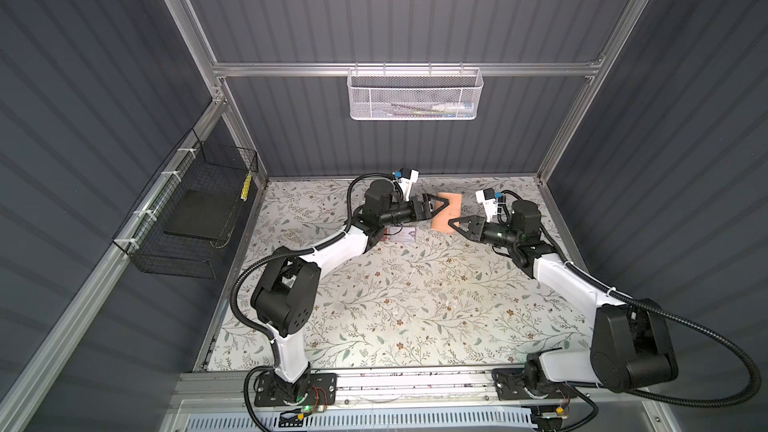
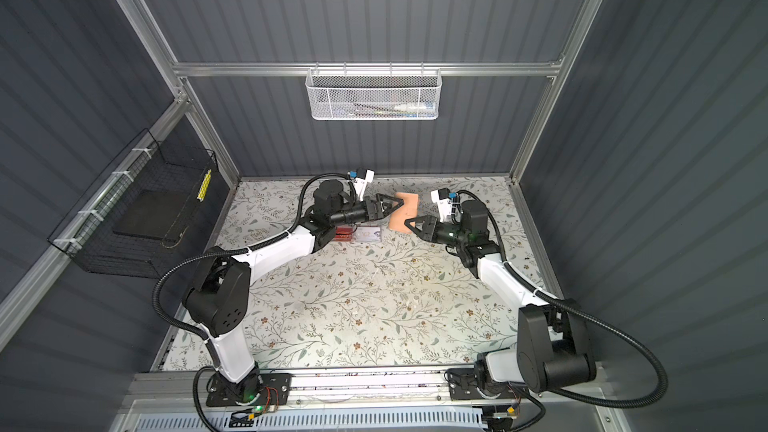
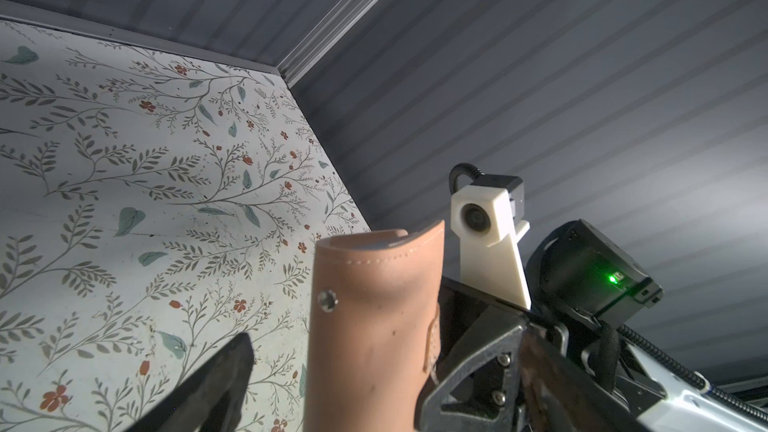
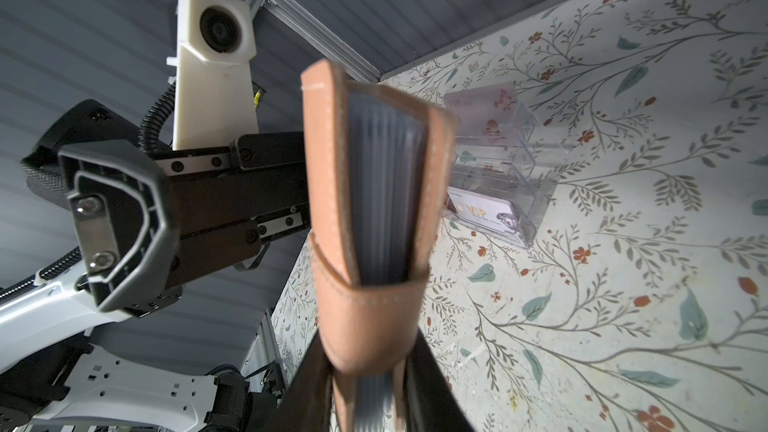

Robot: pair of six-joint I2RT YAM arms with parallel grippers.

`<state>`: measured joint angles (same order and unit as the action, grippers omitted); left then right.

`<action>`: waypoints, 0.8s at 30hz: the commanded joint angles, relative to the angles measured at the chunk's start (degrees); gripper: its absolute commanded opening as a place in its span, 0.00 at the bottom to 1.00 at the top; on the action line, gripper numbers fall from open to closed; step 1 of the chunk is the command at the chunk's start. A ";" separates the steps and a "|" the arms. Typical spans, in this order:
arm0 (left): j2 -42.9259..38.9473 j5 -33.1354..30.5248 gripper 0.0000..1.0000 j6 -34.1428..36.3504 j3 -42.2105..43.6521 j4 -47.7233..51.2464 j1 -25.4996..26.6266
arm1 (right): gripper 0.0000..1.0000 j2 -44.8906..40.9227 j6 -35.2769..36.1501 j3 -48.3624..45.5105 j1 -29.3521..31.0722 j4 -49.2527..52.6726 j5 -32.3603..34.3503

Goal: Take the credit cards out of the card holder

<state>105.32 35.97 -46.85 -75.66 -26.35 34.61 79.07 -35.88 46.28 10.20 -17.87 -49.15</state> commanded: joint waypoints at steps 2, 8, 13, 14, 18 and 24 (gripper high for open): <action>-0.55 2.85 0.97 -0.51 0.88 -2.36 0.11 | 0.00 1.09 0.11 2.68 0.87 -5.54 -3.63; -0.09 3.80 0.90 -1.13 1.78 -4.56 0.08 | 0.00 2.83 -1.88 3.05 1.05 -9.01 -5.42; 0.24 4.05 0.80 -1.49 1.96 -5.12 0.11 | 0.00 3.72 -2.89 3.55 1.32 -10.26 -5.77; 0.30 4.10 0.77 -1.49 2.04 -5.20 0.11 | 0.00 3.81 -2.89 3.64 1.32 -10.26 -5.79; 0.36 4.03 0.65 -1.34 1.98 -5.14 0.10 | 0.01 4.12 -2.80 3.84 1.33 -10.26 -6.00; 0.88 3.95 0.45 -1.40 1.74 -5.12 0.13 | 0.03 4.73 -2.44 3.90 1.49 -9.82 -6.18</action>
<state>105.51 38.52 -48.40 -74.15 -29.80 34.39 83.00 -38.54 48.05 11.31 -25.34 -54.19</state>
